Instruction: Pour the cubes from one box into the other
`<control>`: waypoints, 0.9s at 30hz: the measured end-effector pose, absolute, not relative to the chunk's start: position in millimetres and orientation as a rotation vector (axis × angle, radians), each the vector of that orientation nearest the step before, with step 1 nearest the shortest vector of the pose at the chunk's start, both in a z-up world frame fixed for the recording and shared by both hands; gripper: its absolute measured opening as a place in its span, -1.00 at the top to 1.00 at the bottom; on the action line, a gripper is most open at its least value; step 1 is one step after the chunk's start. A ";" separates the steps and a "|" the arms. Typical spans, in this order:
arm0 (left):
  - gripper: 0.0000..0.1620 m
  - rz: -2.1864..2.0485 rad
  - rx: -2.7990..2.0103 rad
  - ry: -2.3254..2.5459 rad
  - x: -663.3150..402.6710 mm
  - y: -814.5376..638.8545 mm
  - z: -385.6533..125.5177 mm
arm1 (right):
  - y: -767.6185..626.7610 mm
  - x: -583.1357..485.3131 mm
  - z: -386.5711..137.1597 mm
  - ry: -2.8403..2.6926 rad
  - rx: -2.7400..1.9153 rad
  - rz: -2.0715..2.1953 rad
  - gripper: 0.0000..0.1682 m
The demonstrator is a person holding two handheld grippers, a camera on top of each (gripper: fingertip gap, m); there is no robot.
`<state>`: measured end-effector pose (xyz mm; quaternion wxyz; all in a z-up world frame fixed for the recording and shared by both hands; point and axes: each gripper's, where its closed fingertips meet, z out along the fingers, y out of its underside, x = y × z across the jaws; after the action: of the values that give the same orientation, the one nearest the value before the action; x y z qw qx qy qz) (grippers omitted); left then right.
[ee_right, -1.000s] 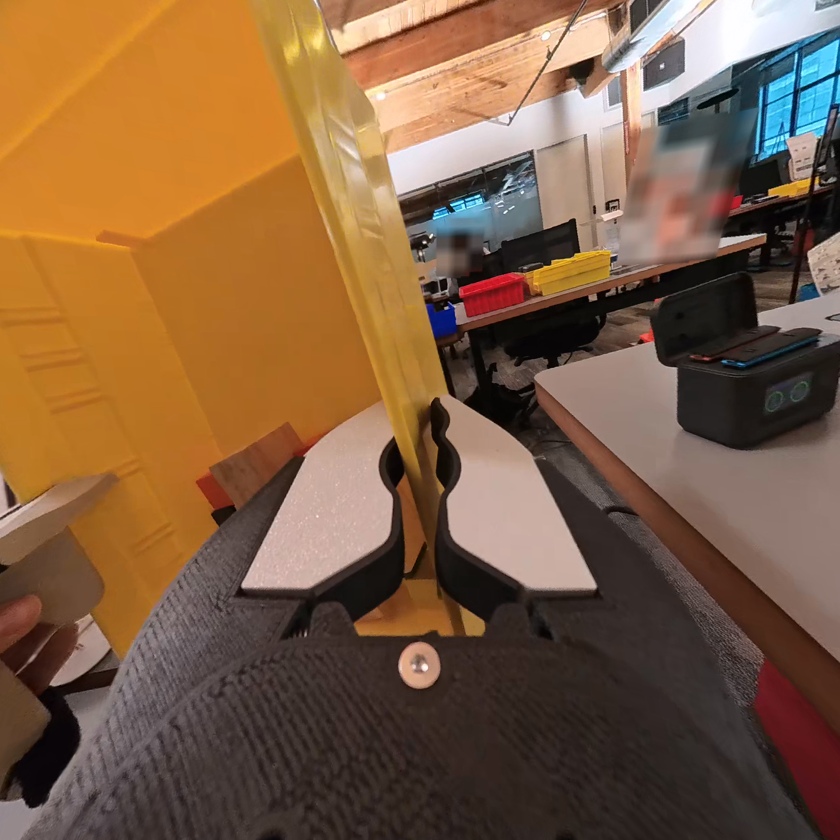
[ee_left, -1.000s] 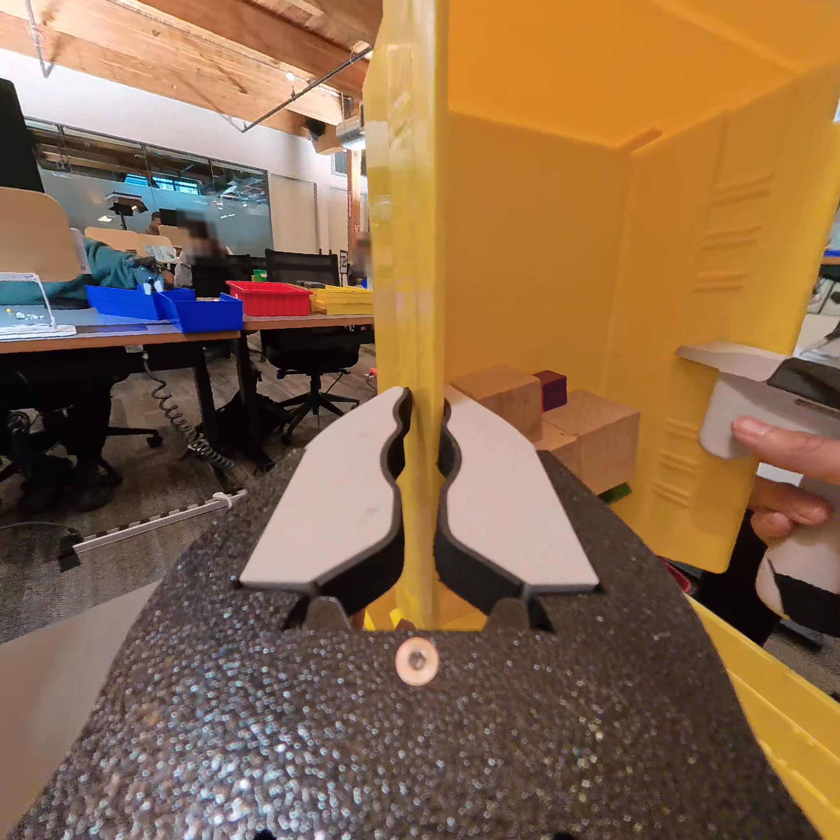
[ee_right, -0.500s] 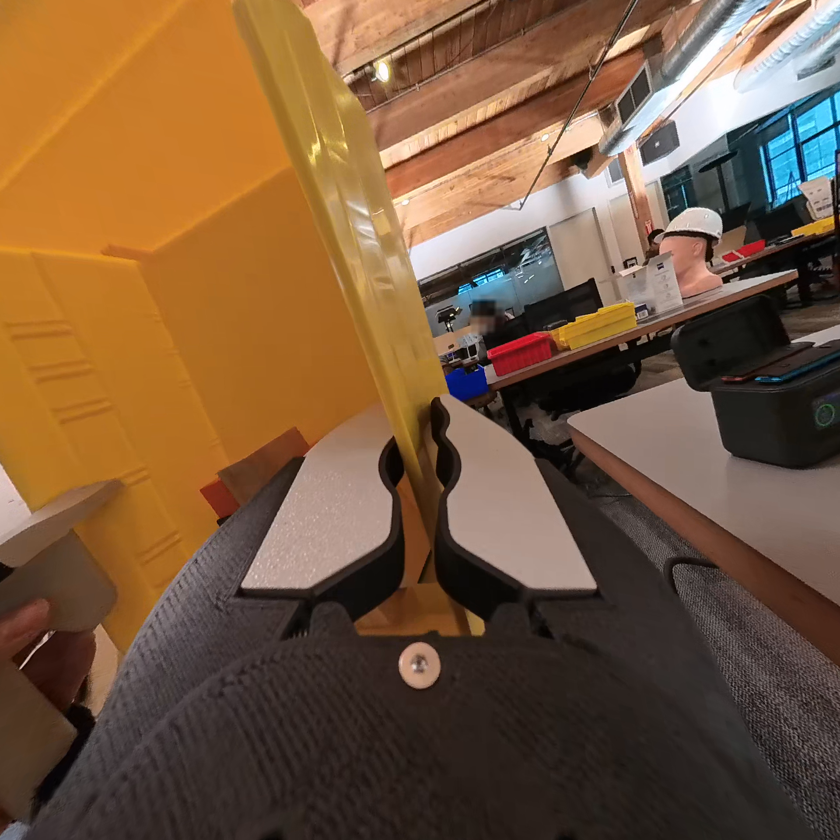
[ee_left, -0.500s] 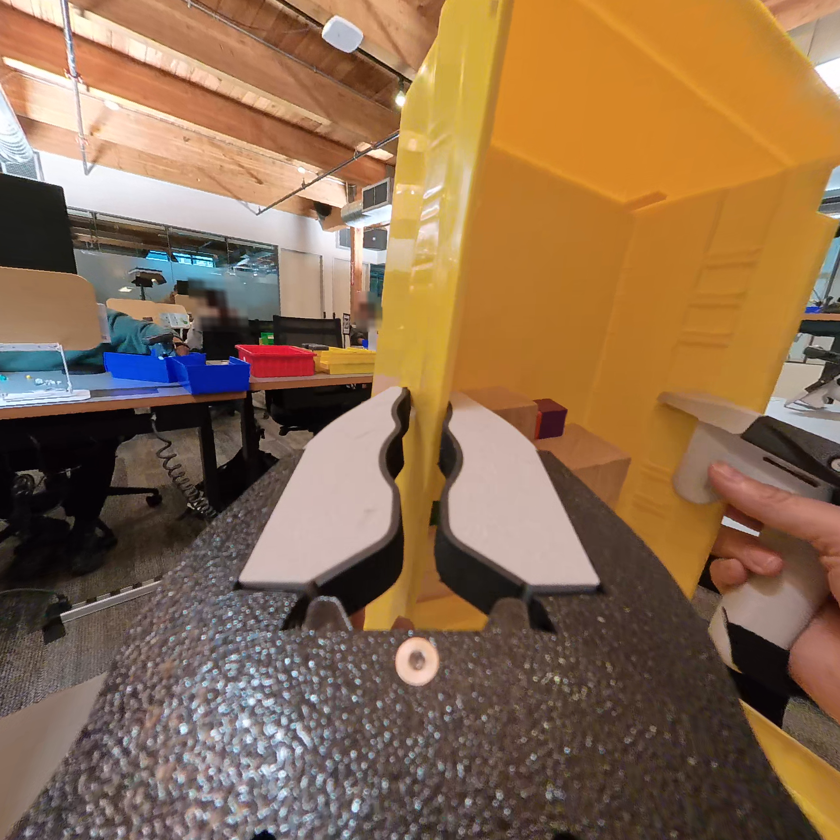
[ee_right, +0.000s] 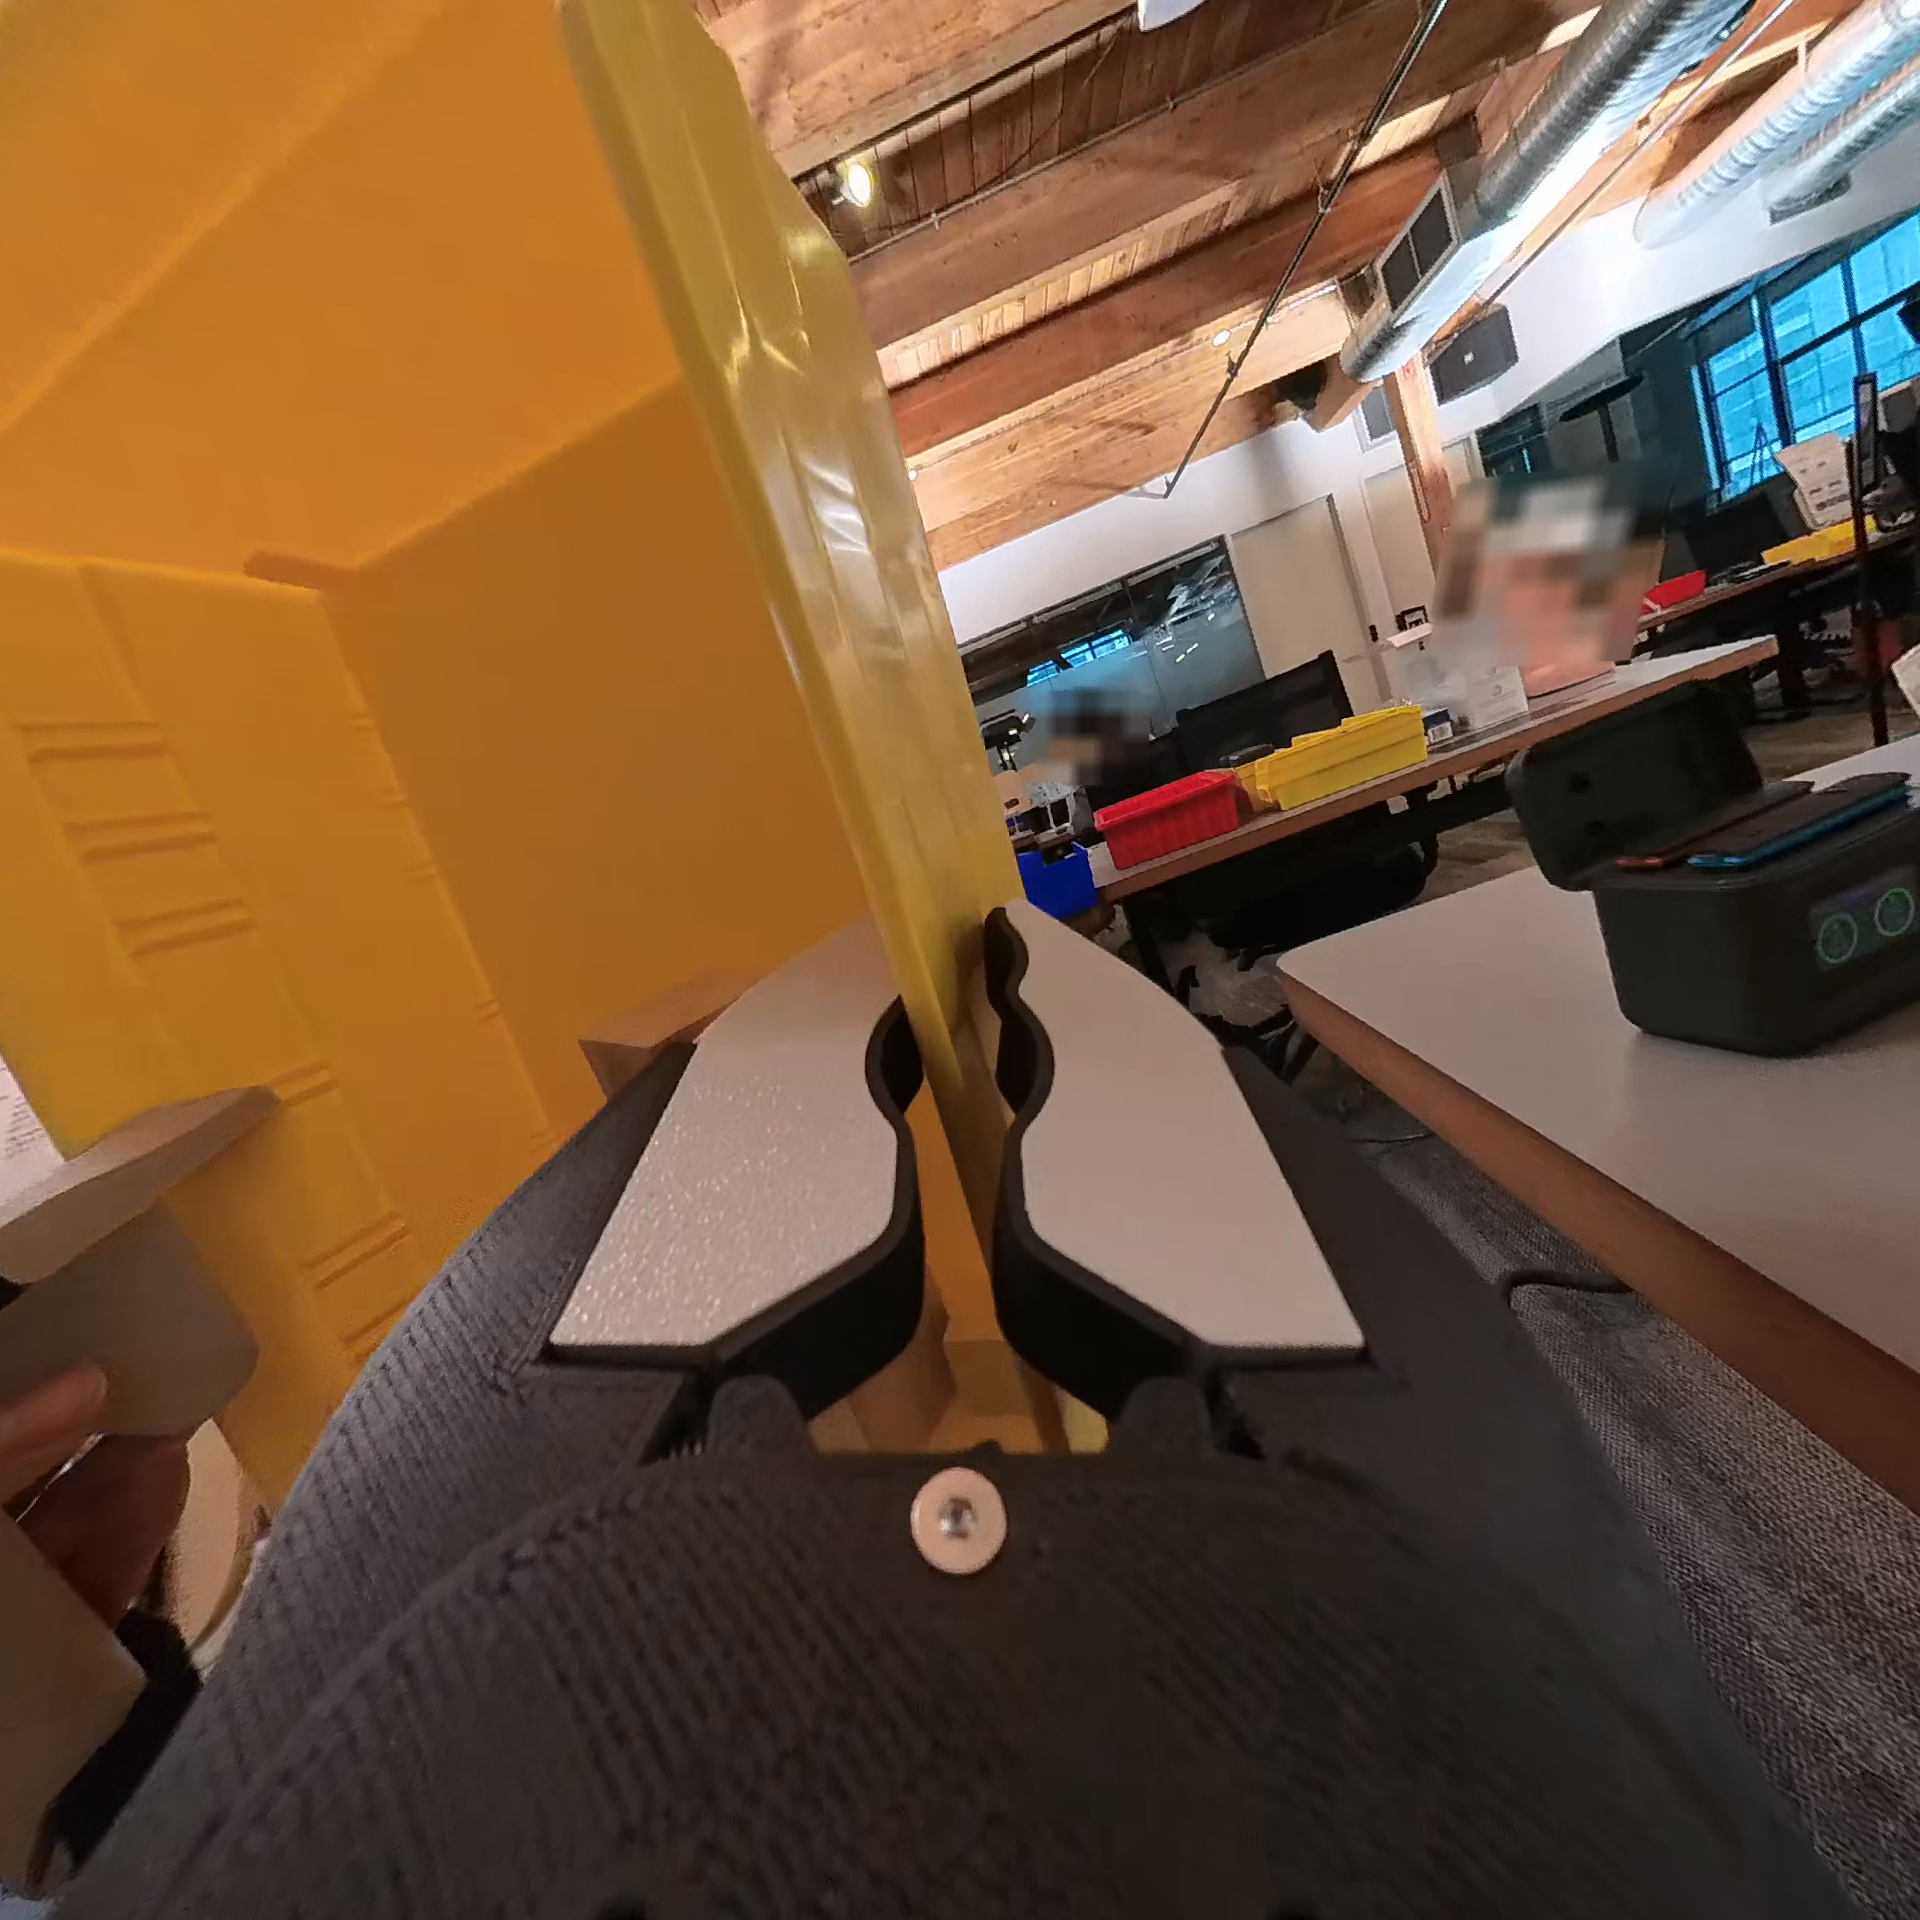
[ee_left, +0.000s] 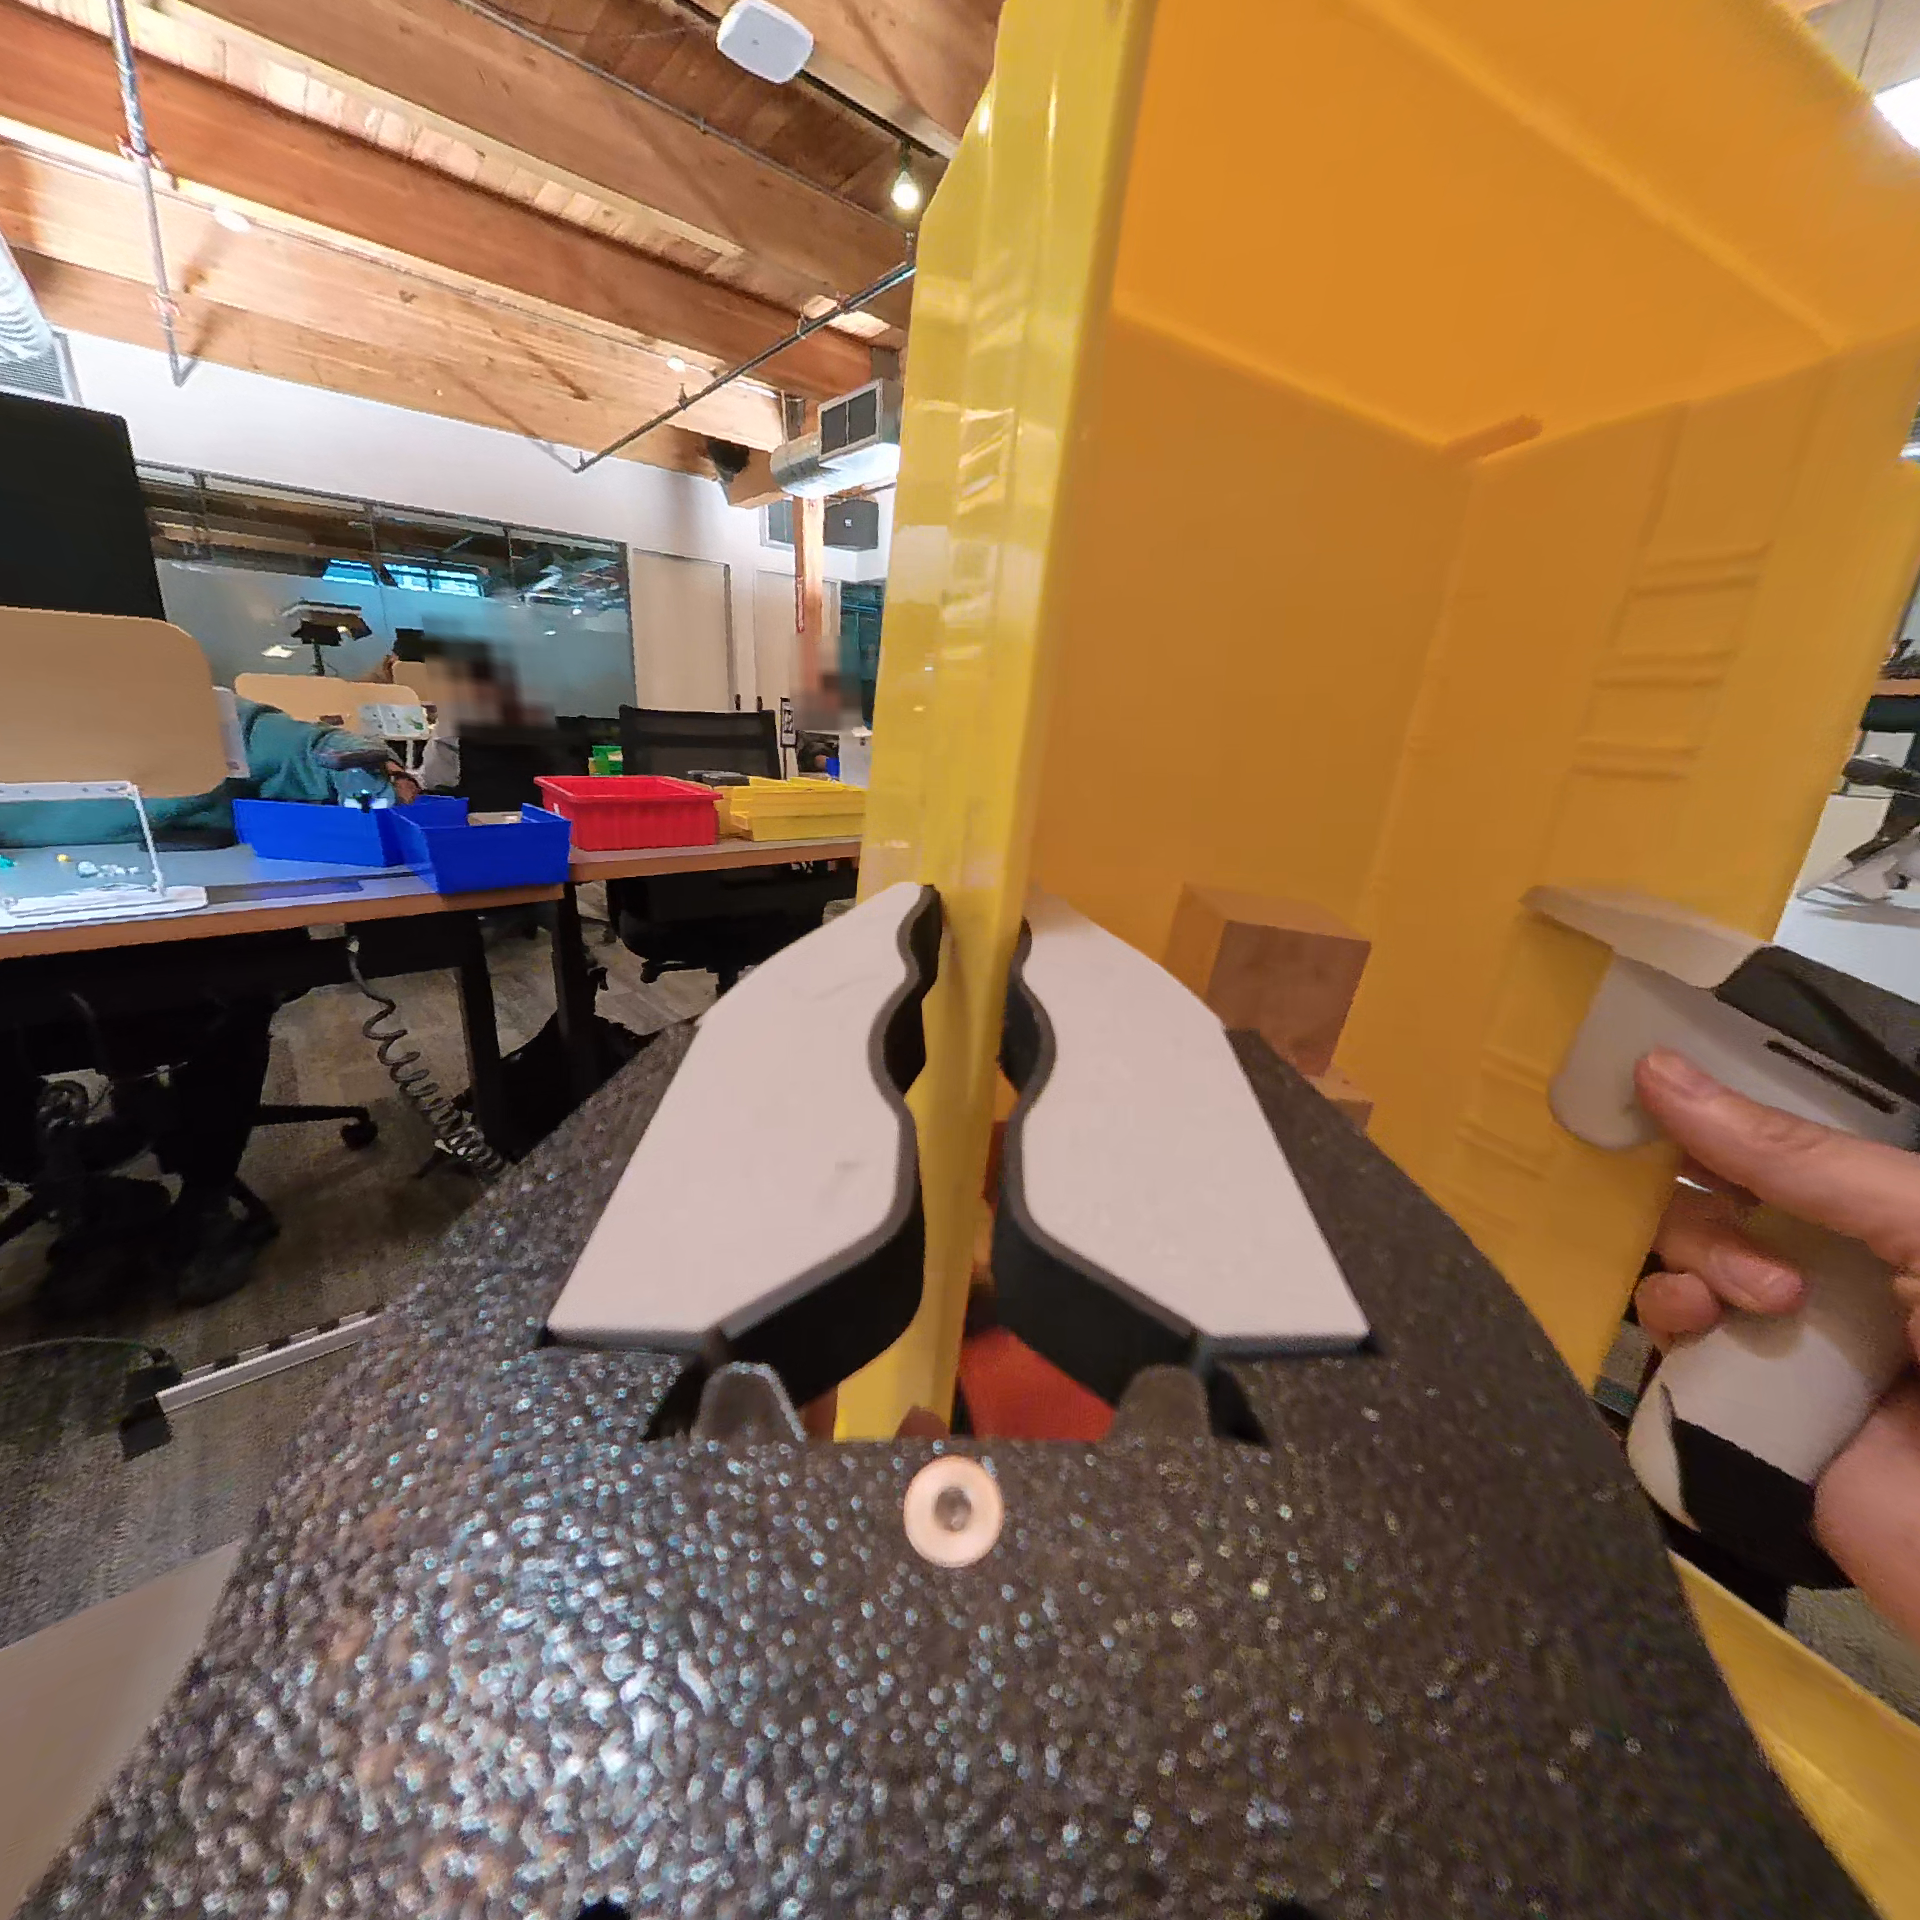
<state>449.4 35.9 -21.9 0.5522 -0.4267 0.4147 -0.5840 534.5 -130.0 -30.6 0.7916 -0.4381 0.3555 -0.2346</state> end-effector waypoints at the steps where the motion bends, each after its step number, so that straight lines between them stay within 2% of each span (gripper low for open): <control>1: 0.89 -1.392 -1.016 0.987 449.9 35.0 -24.5 | -130.9 535.2 -31.9 0.766 -0.941 -0.505 0.88; 9: 0.88 -1.391 -1.002 1.023 450.8 29.9 -35.4 | -134.4 539.0 -37.5 0.738 -0.957 -0.485 0.88; 20: 0.86 -1.409 -0.865 0.984 438.6 18.9 -8.3 | -141.6 531.1 -12.5 0.642 -0.844 -0.466 0.88; 27: 0.84 -1.428 -0.868 0.969 436.7 21.3 -4.7 | -135.3 533.3 -14.3 0.648 -0.839 -0.447 0.88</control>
<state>436.7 21.3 -4.7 0.5688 -0.3695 0.4125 -0.6082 533.3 -135.3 -14.3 0.8391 -0.3966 0.3065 -0.2114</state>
